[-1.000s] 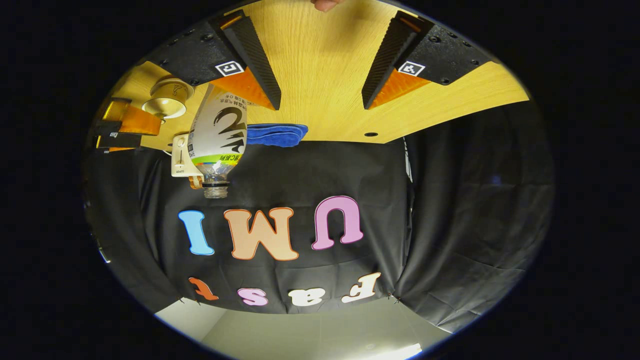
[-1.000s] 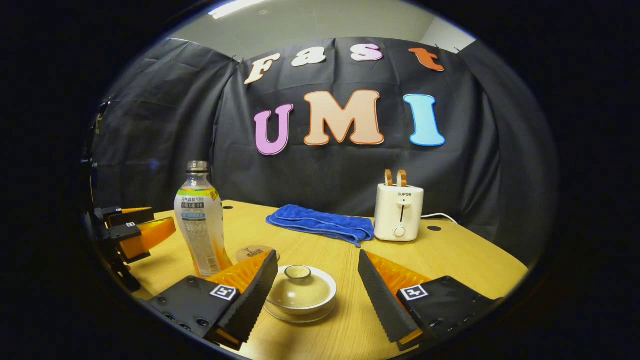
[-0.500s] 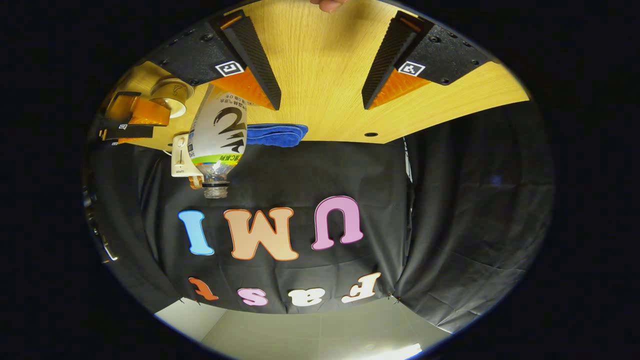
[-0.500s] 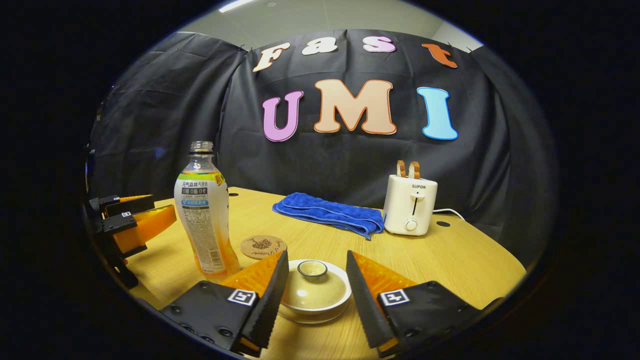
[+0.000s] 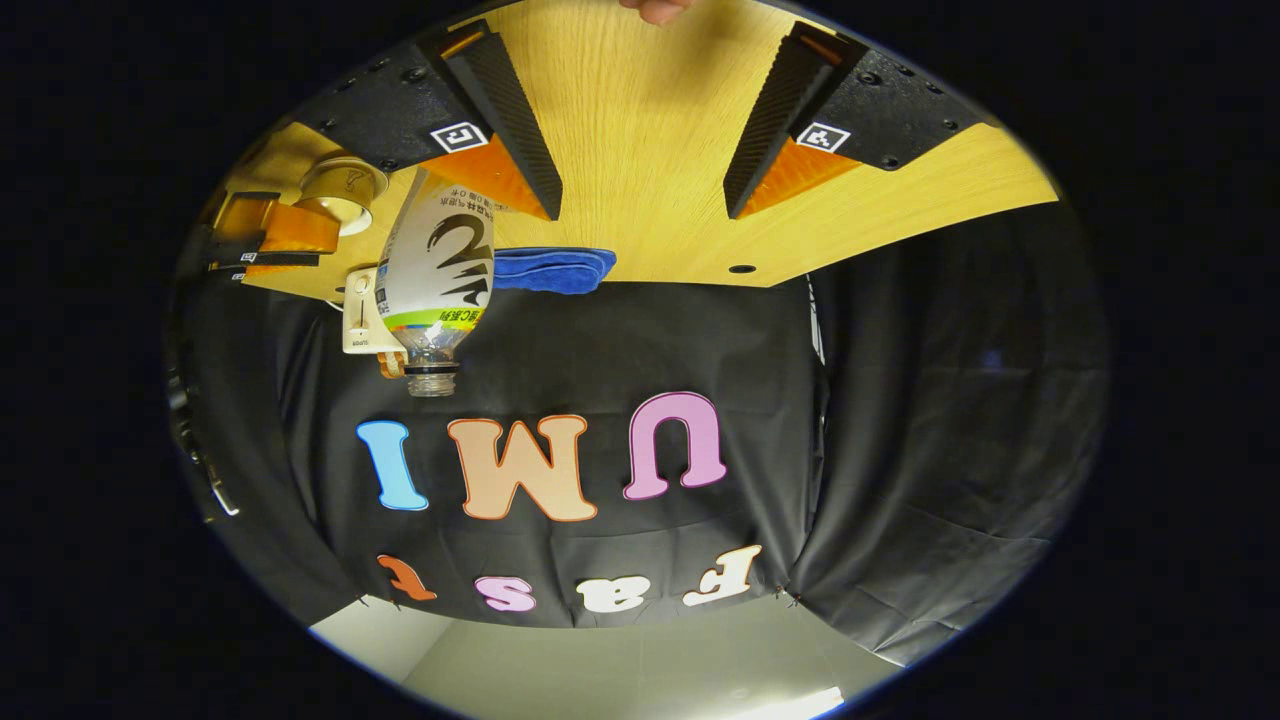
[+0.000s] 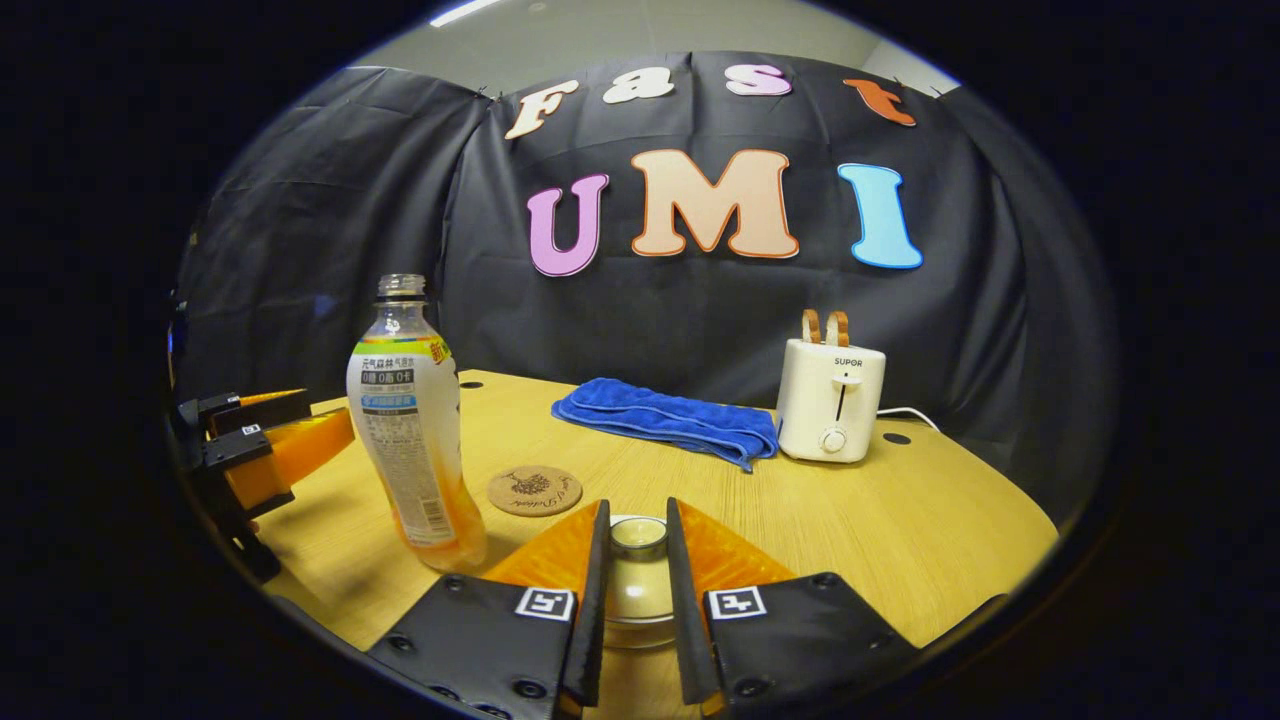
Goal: Open the teacup lid with one hand, grasp the water bottle and pour water into the teacup with the other hand; after pouring, place the water bottle on the coaster and then close the teacup lid.
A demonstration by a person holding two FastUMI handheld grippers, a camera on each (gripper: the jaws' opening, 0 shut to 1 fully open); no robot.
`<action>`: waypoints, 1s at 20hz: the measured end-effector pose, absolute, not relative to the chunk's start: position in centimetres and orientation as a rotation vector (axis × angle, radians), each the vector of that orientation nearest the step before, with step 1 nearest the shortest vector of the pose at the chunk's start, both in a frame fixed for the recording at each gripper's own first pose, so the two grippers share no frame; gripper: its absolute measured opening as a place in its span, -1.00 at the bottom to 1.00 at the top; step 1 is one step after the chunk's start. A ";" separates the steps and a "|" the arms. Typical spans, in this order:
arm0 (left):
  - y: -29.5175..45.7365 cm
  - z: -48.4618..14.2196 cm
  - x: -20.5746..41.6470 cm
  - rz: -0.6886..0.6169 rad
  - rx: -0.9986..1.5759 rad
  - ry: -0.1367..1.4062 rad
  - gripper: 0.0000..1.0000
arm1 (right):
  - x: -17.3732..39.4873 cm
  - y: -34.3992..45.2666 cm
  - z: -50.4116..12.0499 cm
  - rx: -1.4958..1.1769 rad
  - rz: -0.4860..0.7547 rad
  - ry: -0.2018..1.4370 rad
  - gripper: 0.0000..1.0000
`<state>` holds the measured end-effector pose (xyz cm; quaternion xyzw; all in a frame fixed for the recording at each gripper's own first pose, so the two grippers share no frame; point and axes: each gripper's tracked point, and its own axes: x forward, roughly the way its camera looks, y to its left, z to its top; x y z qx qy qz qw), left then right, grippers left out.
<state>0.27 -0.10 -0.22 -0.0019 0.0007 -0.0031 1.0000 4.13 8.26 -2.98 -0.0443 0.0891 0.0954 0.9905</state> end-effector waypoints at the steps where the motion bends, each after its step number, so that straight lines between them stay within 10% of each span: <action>1: -0.1 -0.2 0.2 -0.006 -0.004 0.002 0.90 | 3.9 8.3 -3.2 -0.088 0.195 0.181 -0.31; 20: -2.4 -0.3 -1.5 -0.112 -0.012 0.015 0.91 | 3.4 7.2 0.0 0.051 0.200 0.112 -0.42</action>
